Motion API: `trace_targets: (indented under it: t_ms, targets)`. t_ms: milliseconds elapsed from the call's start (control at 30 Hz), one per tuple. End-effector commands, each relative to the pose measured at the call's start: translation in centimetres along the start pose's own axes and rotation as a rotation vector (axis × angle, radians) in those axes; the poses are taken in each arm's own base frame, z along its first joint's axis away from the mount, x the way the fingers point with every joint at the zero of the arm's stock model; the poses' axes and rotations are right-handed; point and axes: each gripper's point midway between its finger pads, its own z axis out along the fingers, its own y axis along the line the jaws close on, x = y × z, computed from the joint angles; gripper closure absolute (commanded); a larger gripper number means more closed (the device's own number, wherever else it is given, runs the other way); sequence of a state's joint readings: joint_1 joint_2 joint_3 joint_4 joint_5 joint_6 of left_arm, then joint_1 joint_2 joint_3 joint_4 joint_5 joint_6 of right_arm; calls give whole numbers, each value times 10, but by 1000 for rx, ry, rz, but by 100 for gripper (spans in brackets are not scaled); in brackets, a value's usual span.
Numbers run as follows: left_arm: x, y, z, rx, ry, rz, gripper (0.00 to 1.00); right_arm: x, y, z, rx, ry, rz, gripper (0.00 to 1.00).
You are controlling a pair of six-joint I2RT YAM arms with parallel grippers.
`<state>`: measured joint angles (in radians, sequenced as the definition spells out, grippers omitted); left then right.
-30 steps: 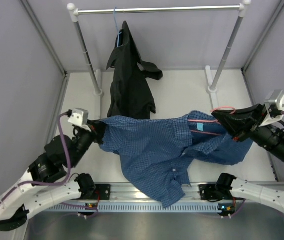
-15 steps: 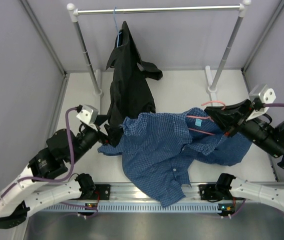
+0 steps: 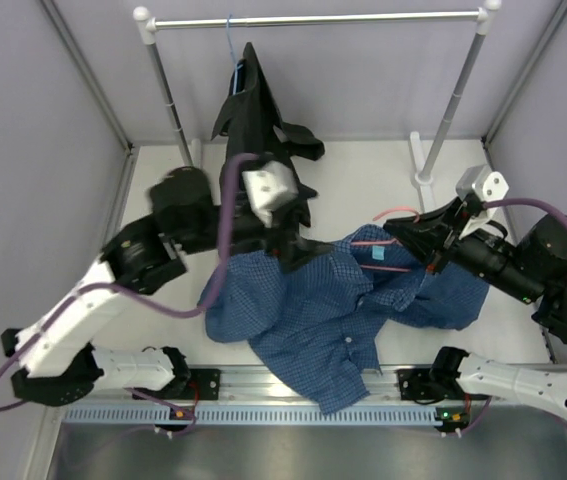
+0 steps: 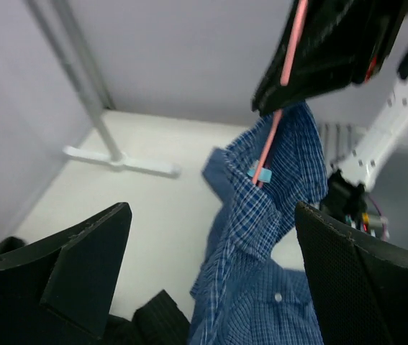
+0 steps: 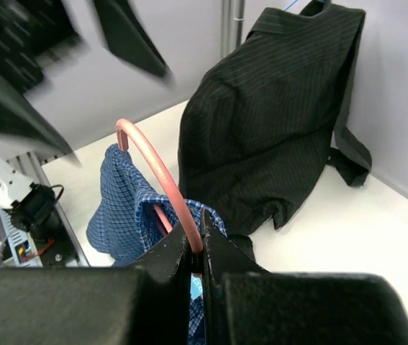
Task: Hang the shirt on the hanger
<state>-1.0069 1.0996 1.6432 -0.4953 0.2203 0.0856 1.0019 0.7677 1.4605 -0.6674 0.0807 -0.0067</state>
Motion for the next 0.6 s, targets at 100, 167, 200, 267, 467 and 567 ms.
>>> trace_targets:
  t_ms: [100, 167, 200, 267, 467, 567]
  targets:
    - [85, -57, 41, 417, 233, -15, 4, -13, 16, -2, -86, -44, 2, 100]
    - [90, -61, 43, 443, 242, -23, 8, -13, 22, -3, -124, -45, -2, 100]
    - [94, -61, 45, 443, 253, -28, 11, -14, 25, -3, -138, -47, -4, 100]
    - [100, -63, 47, 453, 266, -37, 20, -14, 30, -3, -166, -45, -2, 100]
    - [110, -65, 45, 466, 286, -46, 63, -7, 30, 4, -161, -37, 0, 100]
    - [111, -64, 43, 460, 280, -34, 98, -4, 31, 7, -166, -34, 0, 100]
